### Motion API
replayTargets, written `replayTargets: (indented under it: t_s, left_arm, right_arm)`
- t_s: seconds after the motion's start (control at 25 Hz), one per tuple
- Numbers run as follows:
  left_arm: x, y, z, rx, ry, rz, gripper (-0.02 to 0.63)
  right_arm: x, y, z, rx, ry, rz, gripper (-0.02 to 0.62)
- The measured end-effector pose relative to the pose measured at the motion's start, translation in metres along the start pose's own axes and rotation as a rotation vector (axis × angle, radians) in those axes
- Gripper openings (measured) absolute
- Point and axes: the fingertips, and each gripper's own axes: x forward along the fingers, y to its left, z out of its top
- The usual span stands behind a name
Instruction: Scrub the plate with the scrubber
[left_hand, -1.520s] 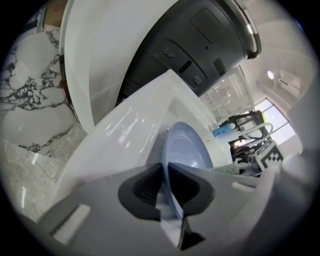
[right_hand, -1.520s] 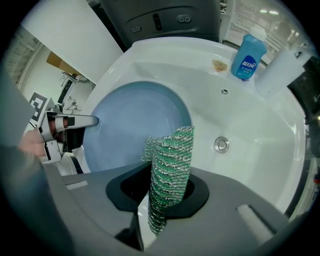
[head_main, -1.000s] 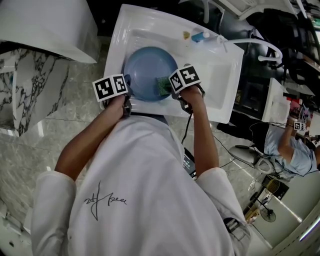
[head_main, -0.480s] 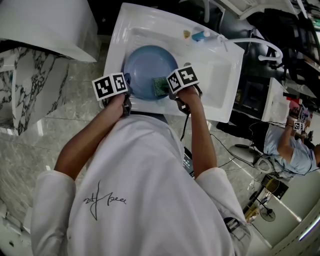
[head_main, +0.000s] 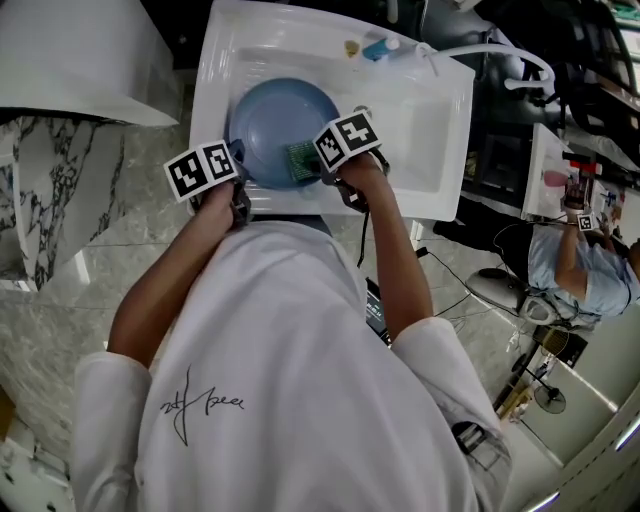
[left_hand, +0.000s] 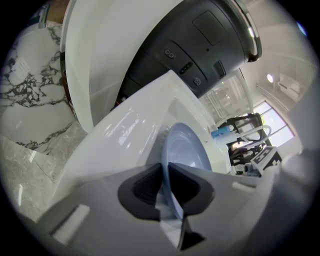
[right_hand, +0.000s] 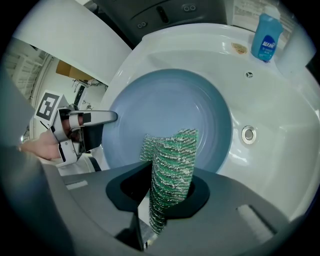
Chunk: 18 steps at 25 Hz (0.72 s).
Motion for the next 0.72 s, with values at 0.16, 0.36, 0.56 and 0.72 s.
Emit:
replayTargets:
  t_s: [0.16, 0.36, 0.56, 0.72]
  left_arm:
    - [0.000, -0.001, 0.001, 0.000, -0.001, -0.002, 0.089]
    - [-0.001, -0.002, 0.001, 0.000, -0.001, -0.005, 0.089]
    - [-0.002, -0.003, 0.000, -0.001, -0.003, -0.004, 0.089]
    - [0.000, -0.003, -0.001, 0.000, -0.002, -0.007, 0.089]
  right_arm:
    - [0.003, 0.007, 0.001, 0.021, -0.009, 0.043, 0.066]
    - [0.004, 0.011, 0.001, 0.038, -0.017, 0.068, 0.066]
    - [0.007, 0.019, 0.003, 0.043, -0.025, 0.100, 0.066]
    - [0.010, 0.023, 0.006, 0.043, -0.036, 0.116, 0.066]
